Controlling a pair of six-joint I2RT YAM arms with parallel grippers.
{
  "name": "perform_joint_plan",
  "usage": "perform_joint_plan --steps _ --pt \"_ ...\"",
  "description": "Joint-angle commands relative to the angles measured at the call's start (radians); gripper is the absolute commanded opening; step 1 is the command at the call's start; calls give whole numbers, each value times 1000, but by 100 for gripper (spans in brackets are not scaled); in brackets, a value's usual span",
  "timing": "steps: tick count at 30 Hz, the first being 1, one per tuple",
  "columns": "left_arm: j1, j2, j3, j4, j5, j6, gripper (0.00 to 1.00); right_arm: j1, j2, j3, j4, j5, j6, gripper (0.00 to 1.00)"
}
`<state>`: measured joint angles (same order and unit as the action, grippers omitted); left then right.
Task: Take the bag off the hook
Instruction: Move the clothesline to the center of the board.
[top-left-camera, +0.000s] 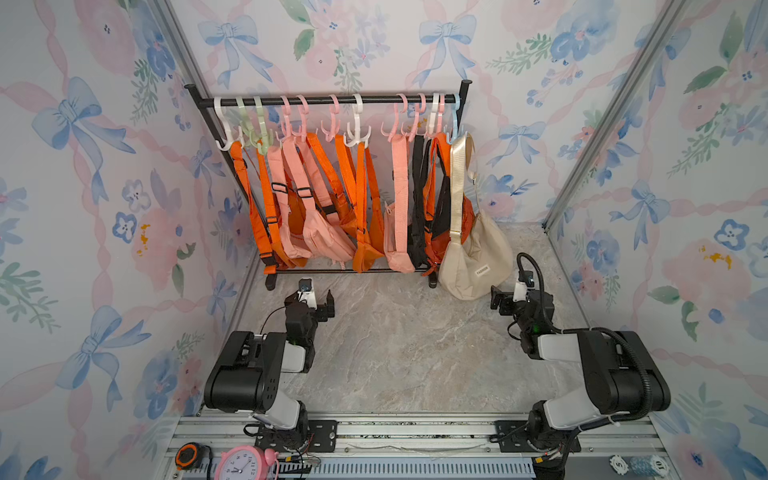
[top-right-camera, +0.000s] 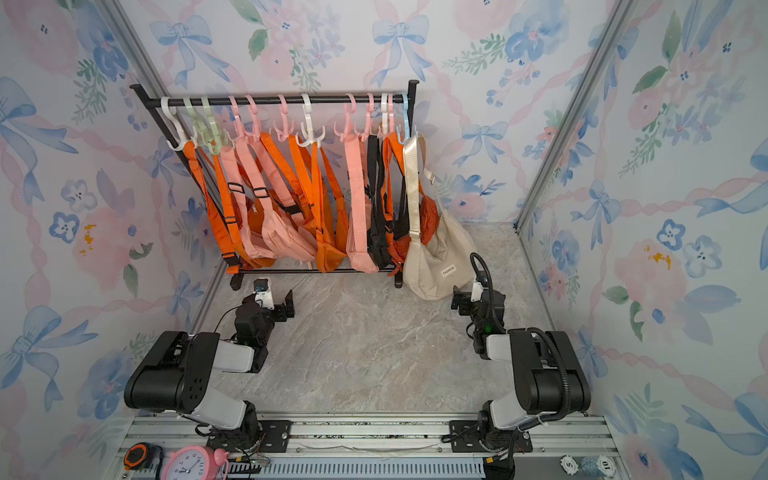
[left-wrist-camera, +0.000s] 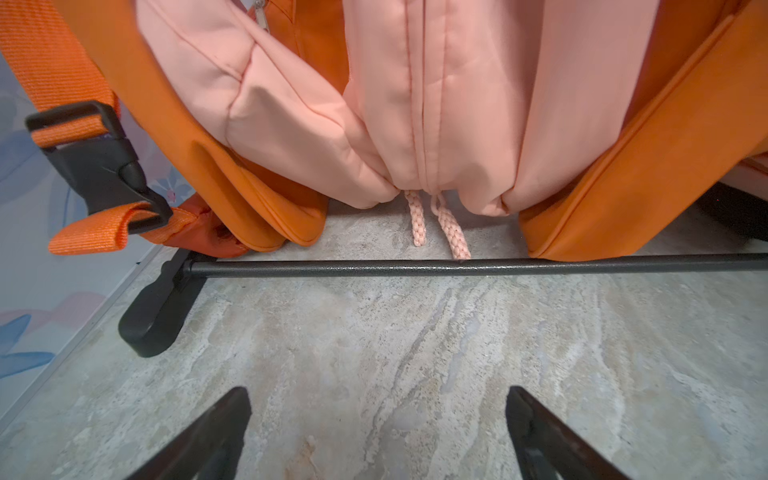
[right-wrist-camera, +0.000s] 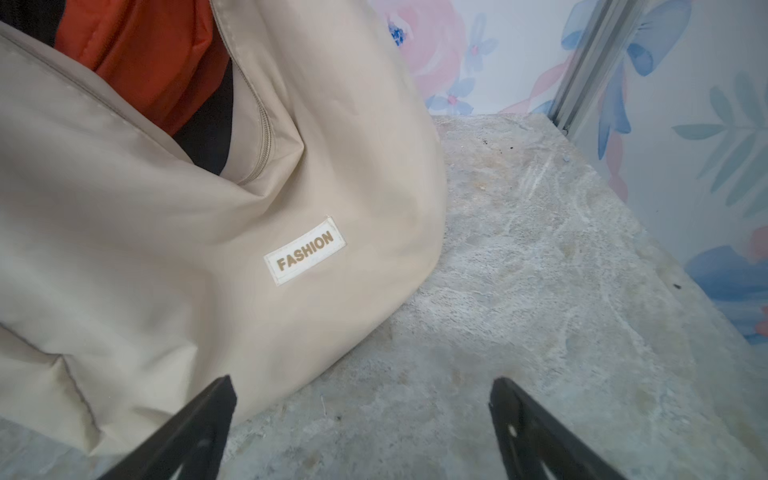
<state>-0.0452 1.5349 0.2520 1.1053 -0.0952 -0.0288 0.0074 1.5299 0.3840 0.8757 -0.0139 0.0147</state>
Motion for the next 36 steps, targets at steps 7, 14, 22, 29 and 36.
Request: perform_joint_plan --steps 7,14,22,29,36 --pt "8 10 13 18 15 13 98 6 10 18 -5 15 -12 97" --pt "13 10 13 17 15 7 98 50 10 23 -14 141 -24 97" --pt "13 11 16 14 15 7 98 54 5 29 -30 179 -15 97" --pt "10 13 18 12 10 8 98 55 4 26 -28 182 -16 97" --pt "7 13 18 10 2 10 98 59 4 23 -22 190 -17 97"
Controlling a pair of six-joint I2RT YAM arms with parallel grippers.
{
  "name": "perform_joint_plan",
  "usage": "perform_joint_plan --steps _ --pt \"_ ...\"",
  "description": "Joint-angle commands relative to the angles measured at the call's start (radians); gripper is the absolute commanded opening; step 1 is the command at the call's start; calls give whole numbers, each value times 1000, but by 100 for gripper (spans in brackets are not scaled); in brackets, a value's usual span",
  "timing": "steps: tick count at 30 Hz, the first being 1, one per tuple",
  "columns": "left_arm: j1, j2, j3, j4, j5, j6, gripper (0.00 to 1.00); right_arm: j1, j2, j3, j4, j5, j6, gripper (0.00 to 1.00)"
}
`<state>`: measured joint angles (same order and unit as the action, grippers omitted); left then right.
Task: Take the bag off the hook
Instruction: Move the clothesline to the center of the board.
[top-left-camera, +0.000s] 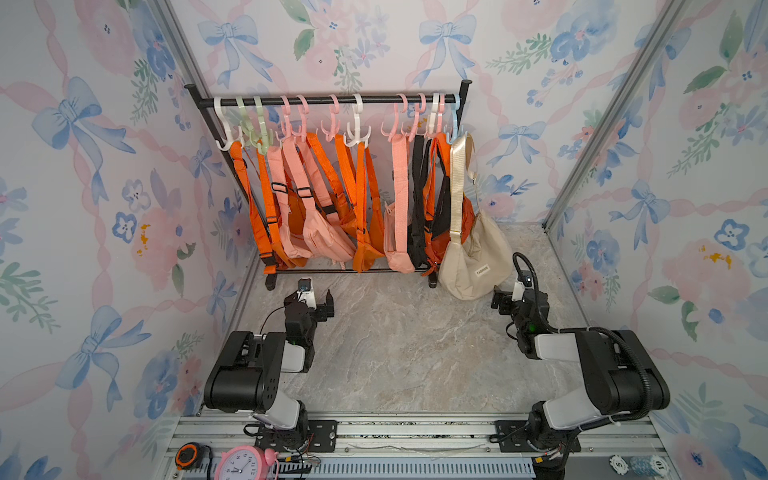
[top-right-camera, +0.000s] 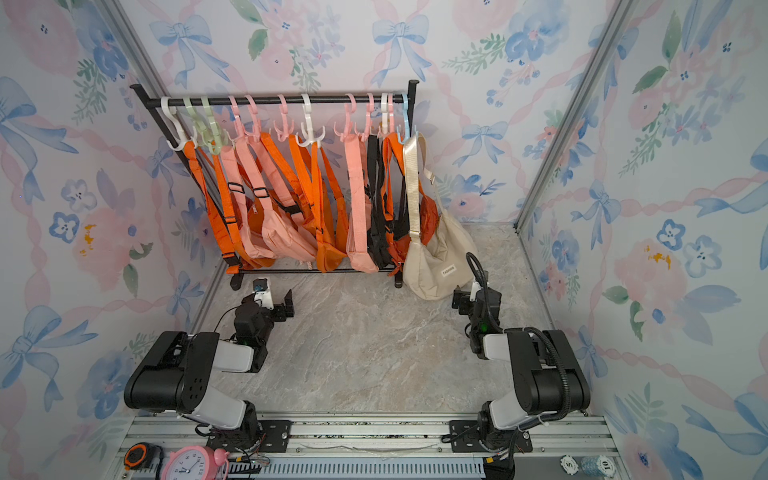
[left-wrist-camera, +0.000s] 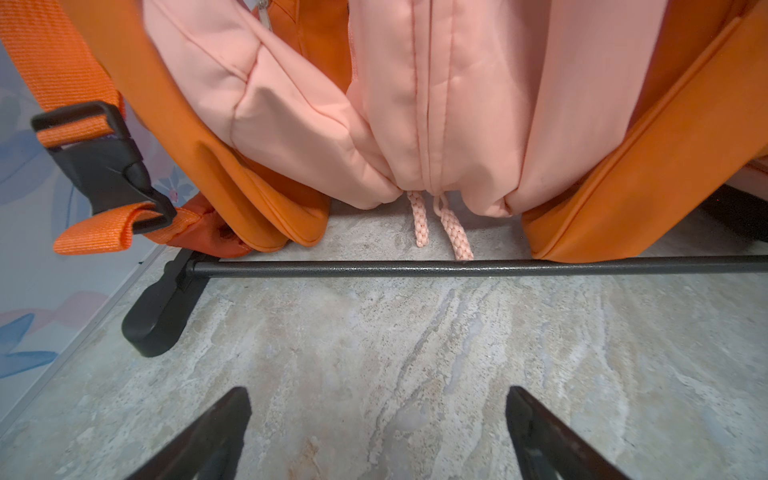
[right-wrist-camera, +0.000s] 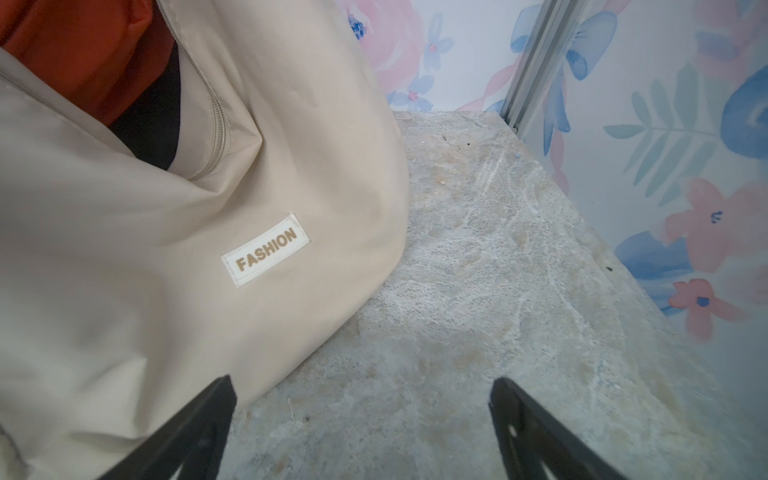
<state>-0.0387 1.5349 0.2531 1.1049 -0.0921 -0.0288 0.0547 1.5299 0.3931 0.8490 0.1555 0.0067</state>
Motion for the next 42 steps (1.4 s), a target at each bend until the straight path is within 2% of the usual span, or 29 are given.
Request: perform_joint_plan --steps 1,5,7,10,13,17,20,24,27,29,32,37,42 --pt "-1 9 15 13 -7 8 98 14 3 11 9 26 -9 97" --pt "-31 -43 48 -75 -103 11 98 81 -64 2 -16 197 -35 97" --pt "-63 -94 108 -227 -167 30 98 156 -127 52 -149 297 -87 97" --pt "-107 -191 147 -330 -279 41 98 229 -195 119 -257 379 -123 97" --pt "-162 -303 181 -421 -282 48 98 234 -303 191 -397 290 -28 99" --pt "-264 -402 278 -605 -333 13 98 244 -405 320 -578 160 79 86" --pt "-306 -486 358 -779 -311 -87 96 269 -434 395 -638 35 119 72" --pt "-326 -613 425 -998 -153 -229 91 309 -420 479 -659 -113 153 55" --pt "-352 -717 418 -1090 -112 -263 90 360 -397 547 -685 -145 166 42" --pt "-360 -786 397 -1119 -105 -266 90 390 -369 587 -675 -169 186 28" --pt "-361 -857 367 -1148 -93 -258 90 426 -283 676 -682 -217 224 14" --pt "-363 -895 356 -1195 -71 -226 91 453 -126 842 -730 -262 283 13" --pt "-363 -894 366 -1202 -3 -220 92 442 32 979 -718 -287 338 20"
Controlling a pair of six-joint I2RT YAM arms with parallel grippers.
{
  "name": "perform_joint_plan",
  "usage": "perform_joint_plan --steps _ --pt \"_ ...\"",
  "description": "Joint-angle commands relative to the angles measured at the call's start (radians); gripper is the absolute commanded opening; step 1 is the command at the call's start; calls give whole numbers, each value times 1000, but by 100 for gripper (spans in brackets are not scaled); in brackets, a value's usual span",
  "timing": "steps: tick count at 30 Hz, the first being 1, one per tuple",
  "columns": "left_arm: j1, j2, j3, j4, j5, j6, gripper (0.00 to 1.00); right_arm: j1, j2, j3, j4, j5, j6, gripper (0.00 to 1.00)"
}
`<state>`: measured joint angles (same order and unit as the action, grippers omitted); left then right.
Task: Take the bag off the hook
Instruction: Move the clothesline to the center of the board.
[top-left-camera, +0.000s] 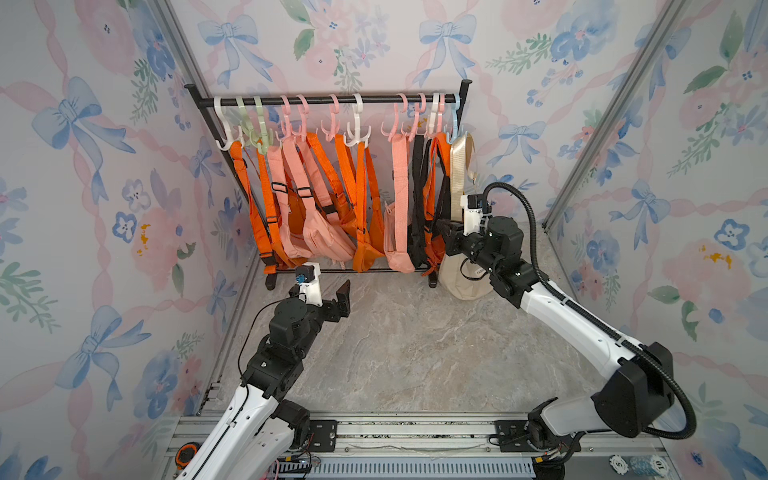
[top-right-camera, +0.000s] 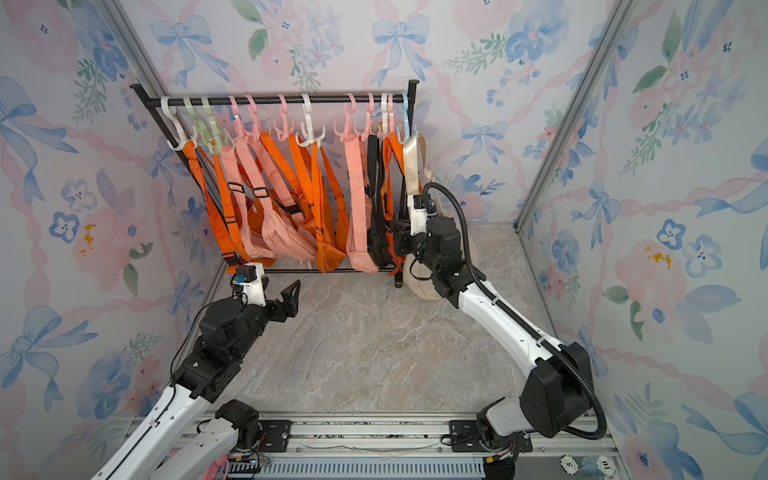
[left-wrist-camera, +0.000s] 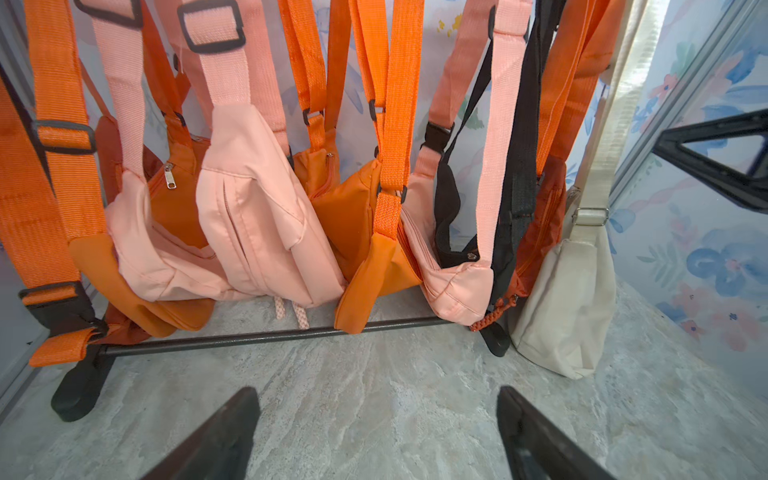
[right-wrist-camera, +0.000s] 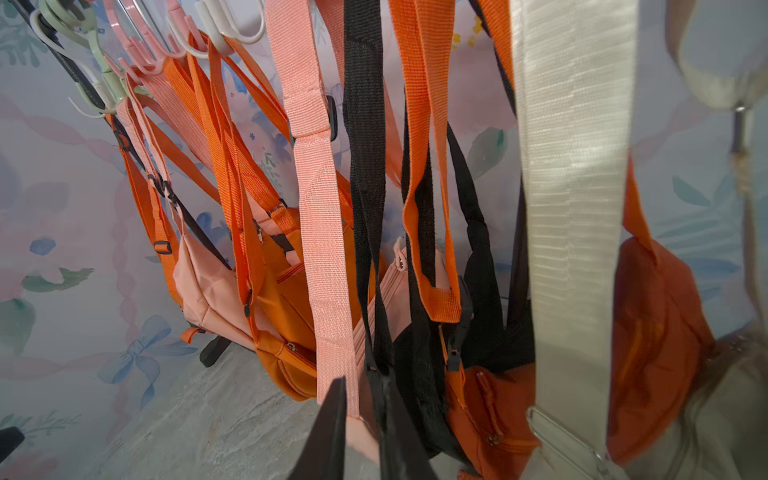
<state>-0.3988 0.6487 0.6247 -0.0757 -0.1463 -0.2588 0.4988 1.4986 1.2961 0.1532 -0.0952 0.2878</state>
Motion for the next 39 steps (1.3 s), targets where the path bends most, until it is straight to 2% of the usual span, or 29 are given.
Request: perform_joint_plan --steps 1,6,18,35,39 --pt "-4 -5 -4 -21 60 10 92 -10 100 113 -27 -36 68 21" --pt "-3 -13 -5 -23 105 1 90 -62 216 202 28 -16 136 19" --pt "-2 -12 0 -19 148 -20 91 -176 449 471 -62 -80 176 14" --pt "9 43 1 -13 178 -27 90 -184 615 626 -57 -65 123 20" --pt "8 51 2 -12 186 -30 90 -176 614 616 -45 -15 107 30"
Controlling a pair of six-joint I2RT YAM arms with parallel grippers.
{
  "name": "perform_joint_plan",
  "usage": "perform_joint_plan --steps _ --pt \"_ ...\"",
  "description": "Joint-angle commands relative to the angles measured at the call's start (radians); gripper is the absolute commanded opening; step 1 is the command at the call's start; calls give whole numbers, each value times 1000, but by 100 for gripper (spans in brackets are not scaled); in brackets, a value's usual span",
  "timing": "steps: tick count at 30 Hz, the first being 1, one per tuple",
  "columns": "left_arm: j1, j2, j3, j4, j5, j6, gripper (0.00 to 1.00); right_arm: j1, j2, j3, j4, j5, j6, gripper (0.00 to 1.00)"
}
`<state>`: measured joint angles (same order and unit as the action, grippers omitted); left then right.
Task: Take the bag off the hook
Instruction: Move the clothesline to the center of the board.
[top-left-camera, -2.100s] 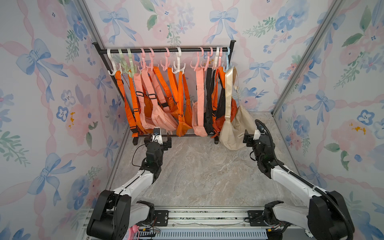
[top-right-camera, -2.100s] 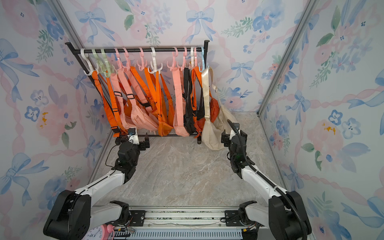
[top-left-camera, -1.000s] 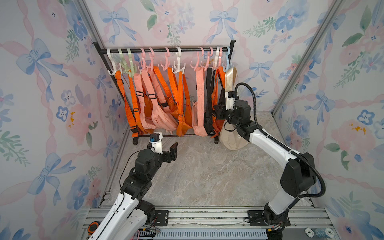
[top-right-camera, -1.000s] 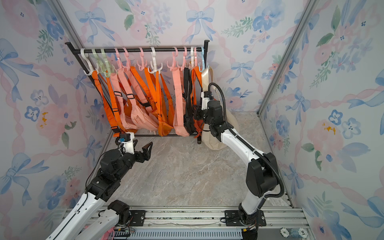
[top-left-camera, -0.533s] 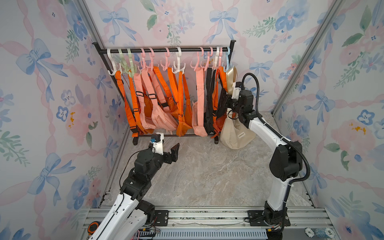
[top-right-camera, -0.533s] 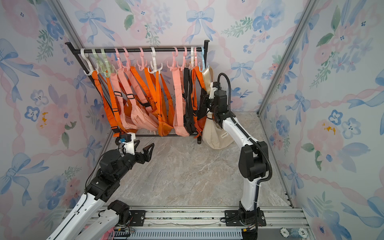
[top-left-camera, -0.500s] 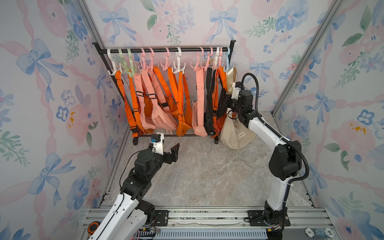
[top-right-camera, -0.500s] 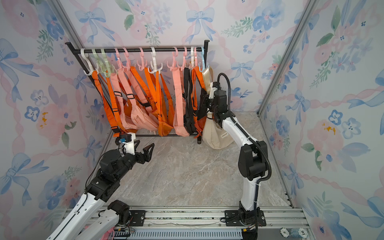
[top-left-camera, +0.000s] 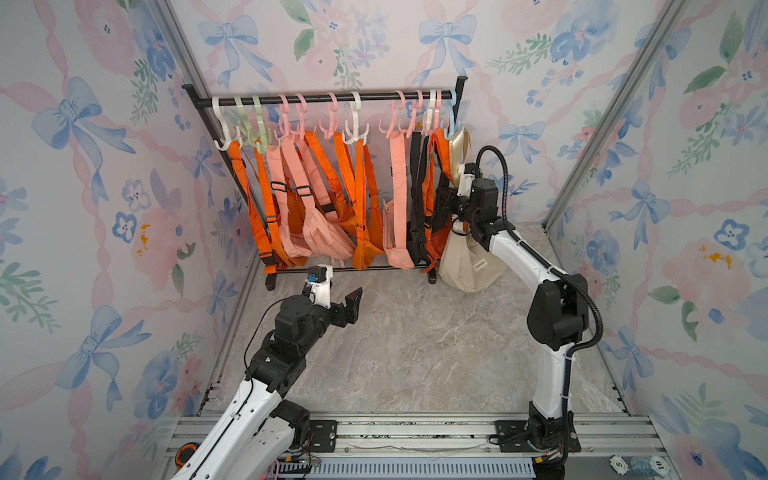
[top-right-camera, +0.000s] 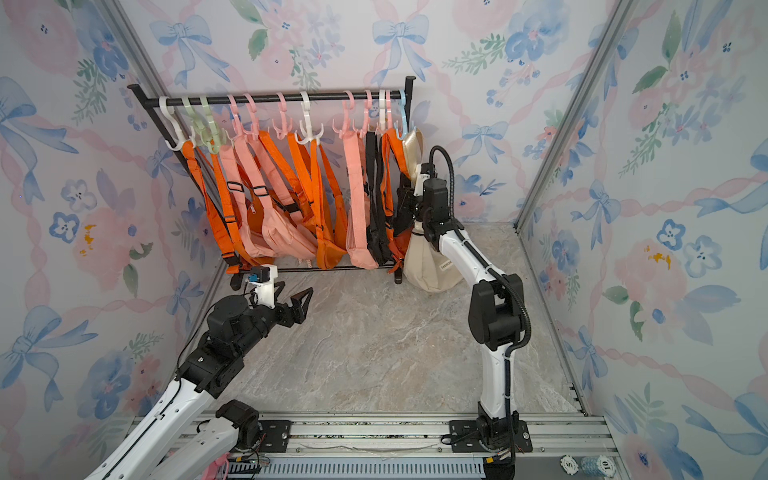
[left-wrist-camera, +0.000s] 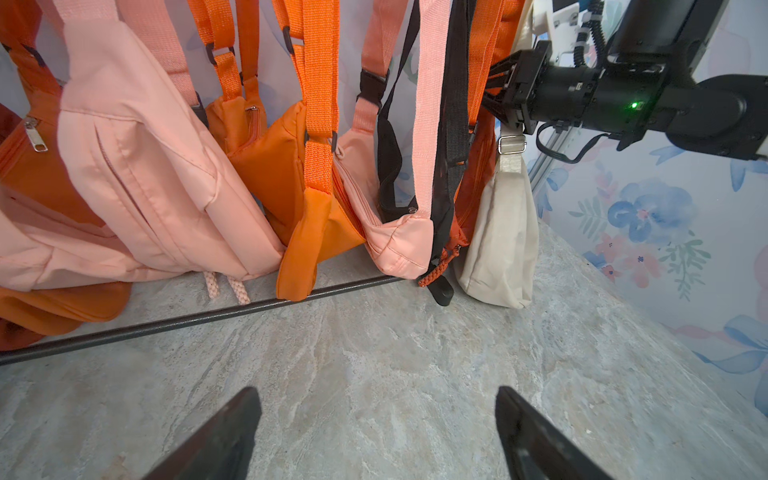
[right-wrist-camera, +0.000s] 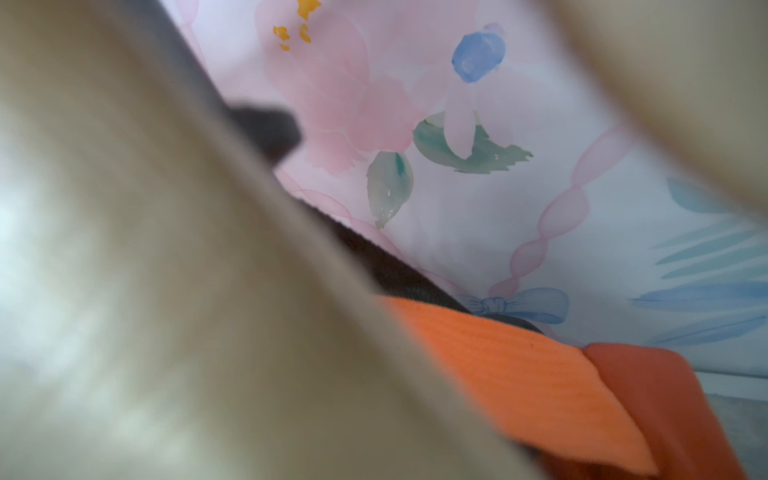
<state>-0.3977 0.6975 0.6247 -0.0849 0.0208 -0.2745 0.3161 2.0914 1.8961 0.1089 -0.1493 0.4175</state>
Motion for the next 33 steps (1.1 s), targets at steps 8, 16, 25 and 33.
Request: perform_joint_plan --steps 8,16,25,33 --pt "10 12 1 -3 21 -15 90 24 41 14 45 121 -41 42" --pt "10 13 -1 -3 14 -14 90 52 103 108 4 185 -96 36" --pt "10 12 -3 -4 6 -14 90 100 67 52 47 356 -178 16" --pt "10 15 -1 -2 3 -19 90 91 19 -15 79 362 -168 4"
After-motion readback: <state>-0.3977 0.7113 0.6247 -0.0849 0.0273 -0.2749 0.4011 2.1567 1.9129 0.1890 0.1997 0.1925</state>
